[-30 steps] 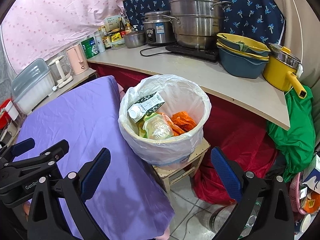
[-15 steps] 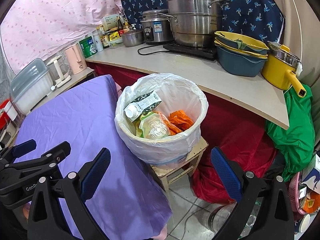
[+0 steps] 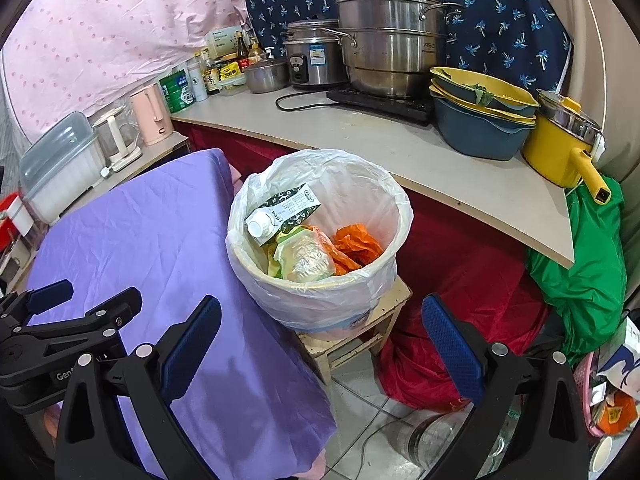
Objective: Collect trash
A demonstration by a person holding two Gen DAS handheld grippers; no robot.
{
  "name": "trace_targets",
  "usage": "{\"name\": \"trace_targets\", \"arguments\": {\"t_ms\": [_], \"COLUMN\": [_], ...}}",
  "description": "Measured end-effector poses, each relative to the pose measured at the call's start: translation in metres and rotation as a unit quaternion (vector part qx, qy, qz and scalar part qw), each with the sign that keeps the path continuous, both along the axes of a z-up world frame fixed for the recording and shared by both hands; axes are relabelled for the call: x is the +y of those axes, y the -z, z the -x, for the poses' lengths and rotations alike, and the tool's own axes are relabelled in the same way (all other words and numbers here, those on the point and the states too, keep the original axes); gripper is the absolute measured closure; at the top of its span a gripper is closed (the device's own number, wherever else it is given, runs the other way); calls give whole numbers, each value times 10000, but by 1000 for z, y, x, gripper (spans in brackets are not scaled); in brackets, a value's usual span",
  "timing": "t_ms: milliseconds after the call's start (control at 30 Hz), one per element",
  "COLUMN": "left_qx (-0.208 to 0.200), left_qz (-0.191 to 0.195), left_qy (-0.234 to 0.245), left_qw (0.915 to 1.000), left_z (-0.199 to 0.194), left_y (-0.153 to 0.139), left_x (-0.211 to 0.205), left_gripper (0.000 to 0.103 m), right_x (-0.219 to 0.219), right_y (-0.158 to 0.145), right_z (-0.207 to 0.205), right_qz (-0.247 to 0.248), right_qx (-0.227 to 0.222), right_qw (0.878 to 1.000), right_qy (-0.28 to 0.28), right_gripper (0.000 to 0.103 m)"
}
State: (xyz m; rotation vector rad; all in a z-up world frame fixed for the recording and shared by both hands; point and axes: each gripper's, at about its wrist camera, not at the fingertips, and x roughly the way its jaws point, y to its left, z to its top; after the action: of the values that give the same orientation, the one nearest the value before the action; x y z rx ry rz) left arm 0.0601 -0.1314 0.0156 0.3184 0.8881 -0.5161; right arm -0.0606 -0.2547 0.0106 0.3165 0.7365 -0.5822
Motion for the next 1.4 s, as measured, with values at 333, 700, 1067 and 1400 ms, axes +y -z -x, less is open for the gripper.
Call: {"name": "trace_targets", "arguments": {"t_ms": [333, 700, 1067, 1400], "left_qx": [13, -43, -81, -159], "left_qz": [-69, -97, -100, -110], "left_qy": [-50, 18, 47, 62], "left_qw": [10000, 9999, 9999, 9998], "left_z": [-7, -9, -8, -5], "left_y": [4, 7, 8, 7], "left_x": [-4, -7, -7, -8], "left_gripper": [11, 11, 11, 11], "right_x": [-10, -13, -13, -10], "right_y": [6, 10, 11, 13], "right_z": [-4, -9, -9, -11], "right_qz": [6, -26, -36, -31], "right_qx": [88, 99, 98, 66], "right_qw": [9999, 9999, 9999, 10000], "right_qy": [56, 50, 49, 52], "right_gripper": [6, 6, 6, 6]}}
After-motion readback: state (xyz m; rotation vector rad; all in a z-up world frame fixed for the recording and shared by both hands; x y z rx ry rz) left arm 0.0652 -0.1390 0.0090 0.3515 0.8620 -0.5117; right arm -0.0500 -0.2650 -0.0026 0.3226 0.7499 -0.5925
